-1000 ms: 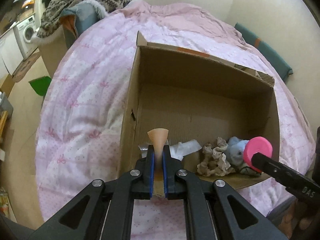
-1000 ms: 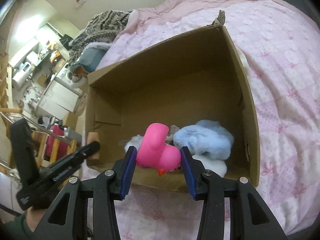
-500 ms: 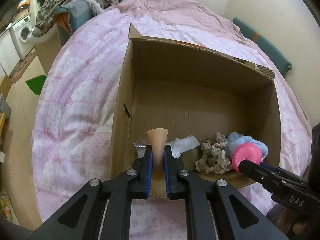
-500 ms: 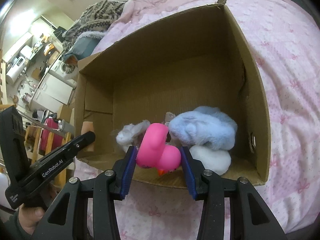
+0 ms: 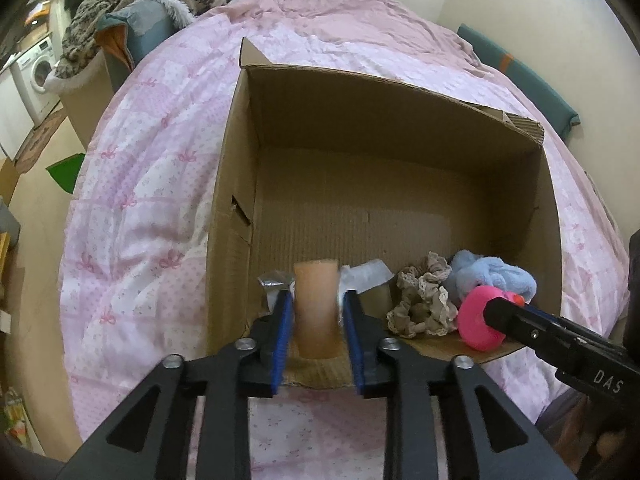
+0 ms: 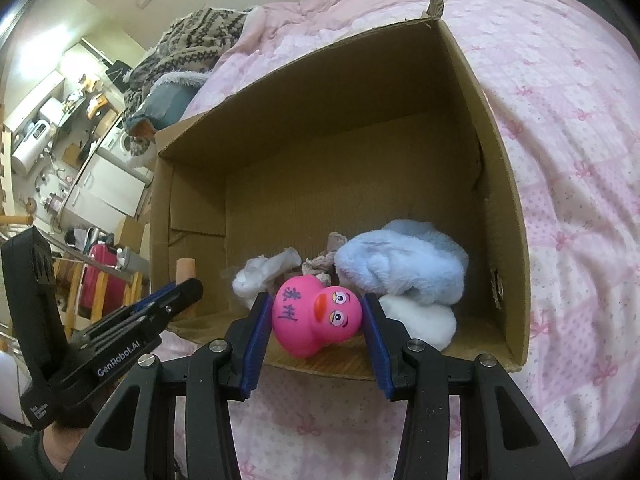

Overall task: Organize soft objects
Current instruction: 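Open both tools to drop the sponge and pink duck into the box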

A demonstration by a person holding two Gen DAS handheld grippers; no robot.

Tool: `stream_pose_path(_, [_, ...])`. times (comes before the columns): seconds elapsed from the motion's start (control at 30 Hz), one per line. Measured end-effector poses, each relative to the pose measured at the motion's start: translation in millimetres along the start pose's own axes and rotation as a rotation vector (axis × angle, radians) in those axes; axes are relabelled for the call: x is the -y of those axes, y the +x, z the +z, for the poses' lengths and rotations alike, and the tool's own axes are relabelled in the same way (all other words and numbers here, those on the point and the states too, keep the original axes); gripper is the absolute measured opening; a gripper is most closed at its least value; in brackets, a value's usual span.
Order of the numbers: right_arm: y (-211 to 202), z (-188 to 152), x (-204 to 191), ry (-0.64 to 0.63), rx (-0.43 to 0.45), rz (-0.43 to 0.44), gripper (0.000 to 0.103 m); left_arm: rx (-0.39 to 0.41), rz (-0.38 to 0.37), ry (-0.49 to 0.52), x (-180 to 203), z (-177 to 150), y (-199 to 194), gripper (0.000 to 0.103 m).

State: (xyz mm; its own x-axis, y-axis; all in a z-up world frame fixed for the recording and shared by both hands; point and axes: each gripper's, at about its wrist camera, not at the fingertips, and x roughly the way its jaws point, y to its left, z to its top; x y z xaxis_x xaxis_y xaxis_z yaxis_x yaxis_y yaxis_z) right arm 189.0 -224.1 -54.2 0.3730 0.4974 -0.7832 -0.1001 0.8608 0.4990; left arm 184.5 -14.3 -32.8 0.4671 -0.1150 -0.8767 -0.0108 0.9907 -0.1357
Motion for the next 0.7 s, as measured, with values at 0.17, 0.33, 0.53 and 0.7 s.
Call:
stream_pose_path(0.17, [-1,0,0,0.007,0.003,0.011,0.049,0.027,0.016,0.01,1,0,-5,0.047])
stream_pose_path(0.33, [-10,1,1,0.012,0.042,0.027,0.061,0.05,0.023,0.011,1,1,-12,0.048])
stream_pose_path(0.53, [-22,1,-4,-0.006,0.086,0.015,0.076,0.14,0.06,0.027,1,3,-29,0.048])
stream_pose_path(0.7, [-48,1,-7,-0.024,0.204,-0.032,0.1,0.176,0.042,0.019,-3,3,-45,0.048])
